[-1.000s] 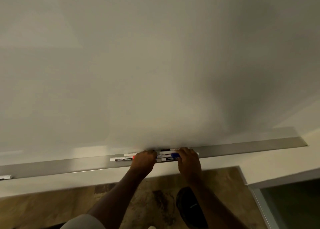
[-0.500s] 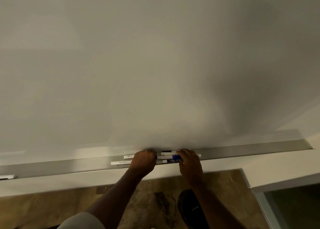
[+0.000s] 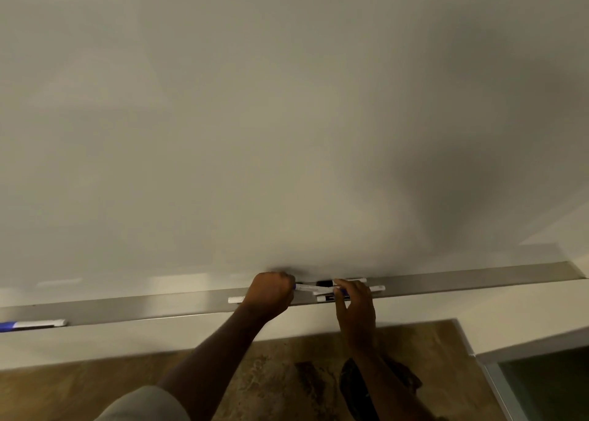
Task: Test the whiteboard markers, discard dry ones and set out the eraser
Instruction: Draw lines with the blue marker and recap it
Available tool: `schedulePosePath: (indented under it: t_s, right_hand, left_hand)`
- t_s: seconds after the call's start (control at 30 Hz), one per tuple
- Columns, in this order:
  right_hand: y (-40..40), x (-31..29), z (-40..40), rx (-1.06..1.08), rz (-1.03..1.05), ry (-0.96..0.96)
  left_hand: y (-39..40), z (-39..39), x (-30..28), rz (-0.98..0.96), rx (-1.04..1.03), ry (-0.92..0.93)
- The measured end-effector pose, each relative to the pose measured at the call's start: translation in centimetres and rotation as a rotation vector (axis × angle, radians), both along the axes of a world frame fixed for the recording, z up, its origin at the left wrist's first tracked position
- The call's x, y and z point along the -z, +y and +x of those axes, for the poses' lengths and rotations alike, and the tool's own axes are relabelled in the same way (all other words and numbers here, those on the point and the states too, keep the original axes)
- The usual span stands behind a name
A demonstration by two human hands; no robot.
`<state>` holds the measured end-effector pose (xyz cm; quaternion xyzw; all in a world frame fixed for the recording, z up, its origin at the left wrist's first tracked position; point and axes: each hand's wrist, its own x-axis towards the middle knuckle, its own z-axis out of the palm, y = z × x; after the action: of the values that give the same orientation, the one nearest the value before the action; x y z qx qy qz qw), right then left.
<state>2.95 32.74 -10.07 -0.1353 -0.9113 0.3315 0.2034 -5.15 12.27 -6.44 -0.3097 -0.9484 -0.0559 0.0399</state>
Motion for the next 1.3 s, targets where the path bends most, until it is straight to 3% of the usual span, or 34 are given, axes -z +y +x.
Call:
schedulePosePath:
  t_s: [0.17,0.3,0.43,0.6,0.8,0.87,1.0,1.3]
  right_hand:
    - [-3.9,-4.1,0.2,0.254,-0.463,-0.147]
    - [-4.9,-9.4,-0.3,0.334,-0.944,-0.359]
    - [-4.9,-15.5,-0.2,0.238,-1.23,-0.157]
    - [-6.3,-23.5,-0.7,0.047,-1.232,0.181]
    - [-8.6,-32.7,-1.1,-0.115,-1.242,0.42]
    - [-9.4,-35.8,-1.3,-0.166,-1.256,0.488]
    - [-11.4,-41.9,-1.3,-0.282,-1.305,0.577]
    - [-16.1,-50.0,-0.4,-0.498,-1.344,0.64]
  left_hand:
    - [-1.0,0.8,-1.8,0.138,-0.034,-0.025]
    - [-1.0,2.1,-6.2,0.312,-0.032,-0.014]
    - [-0.8,3.0,-12.3,0.481,0.0,0.085]
    - [-1.5,3.1,-20.2,0.592,0.09,0.124]
    - [-4.1,2.8,-29.1,0.687,0.232,0.232]
    - [-5.1,2.9,-32.0,0.758,0.301,0.176]
    - [-6.3,3.6,-37.2,0.995,0.492,-0.002]
    - [-6.8,4.2,-43.9,1.392,0.619,0.148]
